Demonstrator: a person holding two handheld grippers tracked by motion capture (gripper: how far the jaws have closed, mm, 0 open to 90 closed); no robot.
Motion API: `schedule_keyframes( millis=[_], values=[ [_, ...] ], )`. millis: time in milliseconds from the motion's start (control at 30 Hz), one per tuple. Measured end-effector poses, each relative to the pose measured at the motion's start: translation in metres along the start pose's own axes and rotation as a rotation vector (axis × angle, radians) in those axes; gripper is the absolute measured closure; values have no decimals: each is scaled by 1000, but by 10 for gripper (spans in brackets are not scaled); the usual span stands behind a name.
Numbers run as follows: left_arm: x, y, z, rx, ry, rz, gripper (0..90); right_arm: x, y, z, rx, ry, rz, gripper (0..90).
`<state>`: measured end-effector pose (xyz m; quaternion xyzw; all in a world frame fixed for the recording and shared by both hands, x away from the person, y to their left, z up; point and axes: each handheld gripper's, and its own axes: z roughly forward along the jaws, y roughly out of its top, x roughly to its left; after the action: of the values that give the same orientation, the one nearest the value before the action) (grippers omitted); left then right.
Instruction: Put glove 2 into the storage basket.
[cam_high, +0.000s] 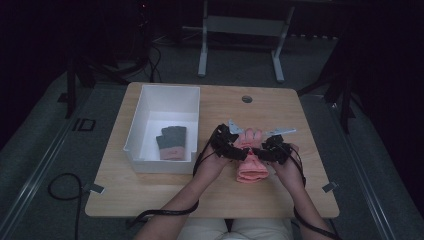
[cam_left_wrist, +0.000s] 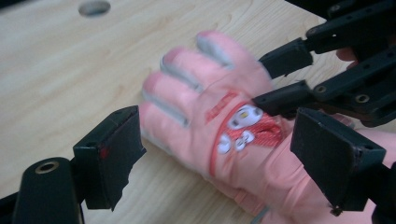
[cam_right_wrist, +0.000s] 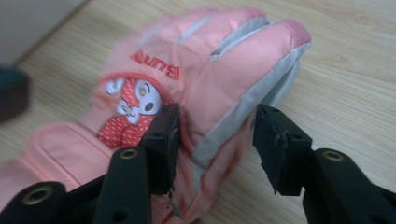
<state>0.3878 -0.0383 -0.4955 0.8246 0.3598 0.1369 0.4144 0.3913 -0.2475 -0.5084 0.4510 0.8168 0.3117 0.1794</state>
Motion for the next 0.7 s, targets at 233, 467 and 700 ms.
schedule_keyframes(
  millis=[233,467,700],
  values=[
    [17,-13,27,129,-66,-135,205,-9,-4,6,38,23,-8,482],
    [32,-27,53,197,-229,-241,407,-14,-8,18,61,126,37,554],
    [26,-18,53,200,-258,-207,768,-15,-11,18,22,177,94,677]
  ],
)
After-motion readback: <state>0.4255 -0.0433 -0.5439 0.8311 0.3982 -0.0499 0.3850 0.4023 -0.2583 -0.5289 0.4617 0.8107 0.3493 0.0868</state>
